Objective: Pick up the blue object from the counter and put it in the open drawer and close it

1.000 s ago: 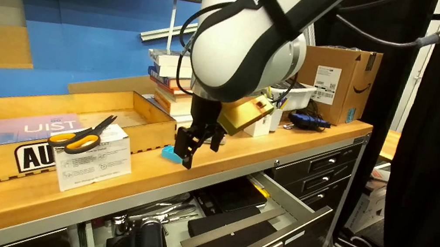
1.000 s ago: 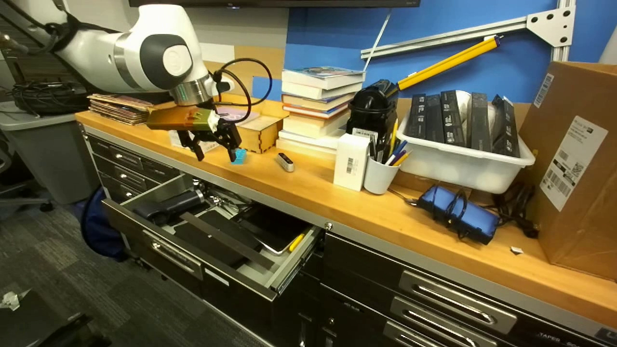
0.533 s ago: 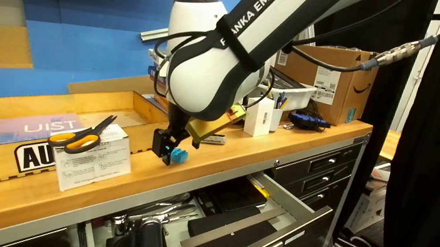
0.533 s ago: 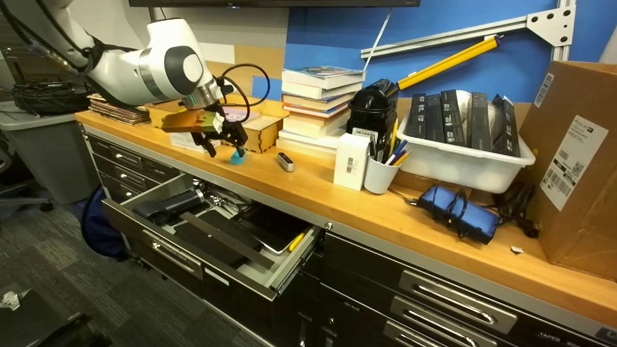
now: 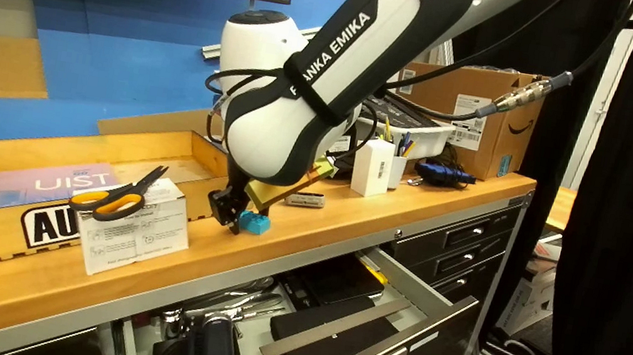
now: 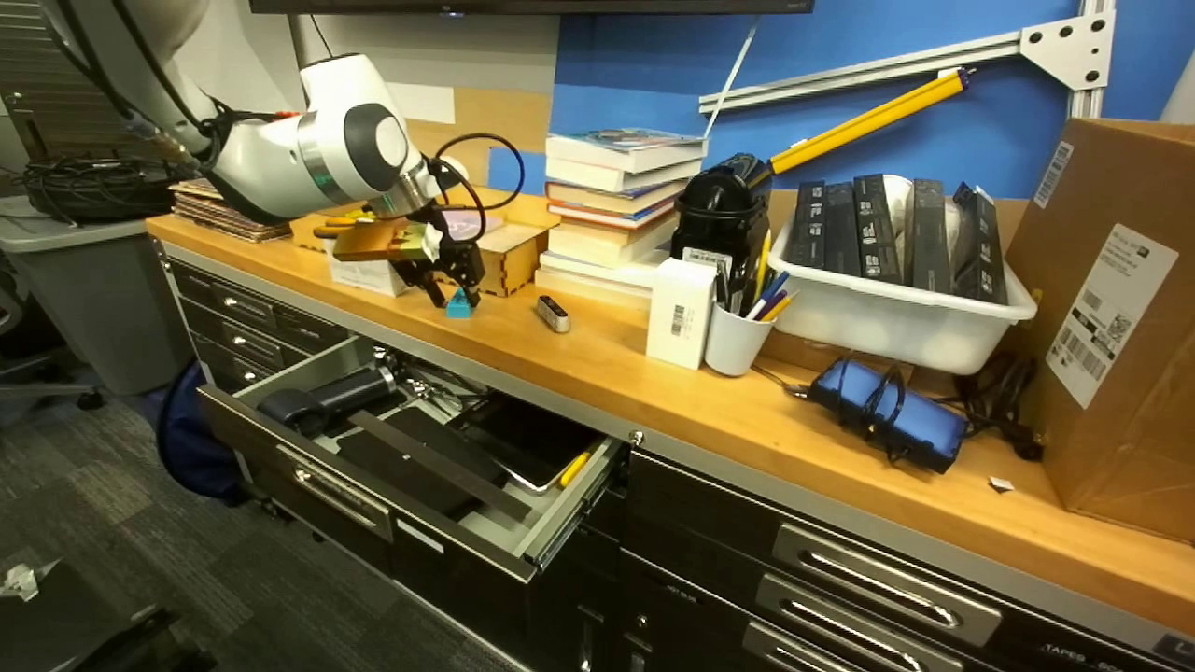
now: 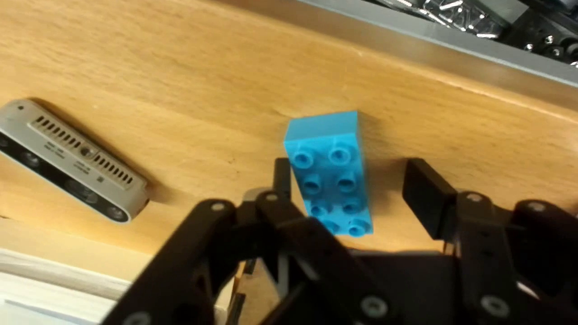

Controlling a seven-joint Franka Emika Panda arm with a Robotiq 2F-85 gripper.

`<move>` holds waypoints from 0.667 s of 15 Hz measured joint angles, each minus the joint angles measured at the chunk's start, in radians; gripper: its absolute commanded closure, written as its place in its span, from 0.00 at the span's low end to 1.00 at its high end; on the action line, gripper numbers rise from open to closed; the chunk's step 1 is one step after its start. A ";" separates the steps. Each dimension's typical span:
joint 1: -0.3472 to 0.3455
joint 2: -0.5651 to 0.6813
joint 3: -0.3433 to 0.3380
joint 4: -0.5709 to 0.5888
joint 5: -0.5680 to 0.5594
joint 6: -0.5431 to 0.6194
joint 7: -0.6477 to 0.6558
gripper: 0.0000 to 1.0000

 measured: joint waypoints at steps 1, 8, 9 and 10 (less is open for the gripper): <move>0.006 0.001 -0.005 0.004 0.000 0.000 0.003 0.73; -0.006 -0.070 -0.001 -0.061 0.042 -0.103 -0.080 0.80; -0.021 -0.106 0.008 -0.102 0.074 -0.129 -0.125 0.81; -0.036 -0.141 0.014 -0.152 0.103 -0.148 -0.162 0.82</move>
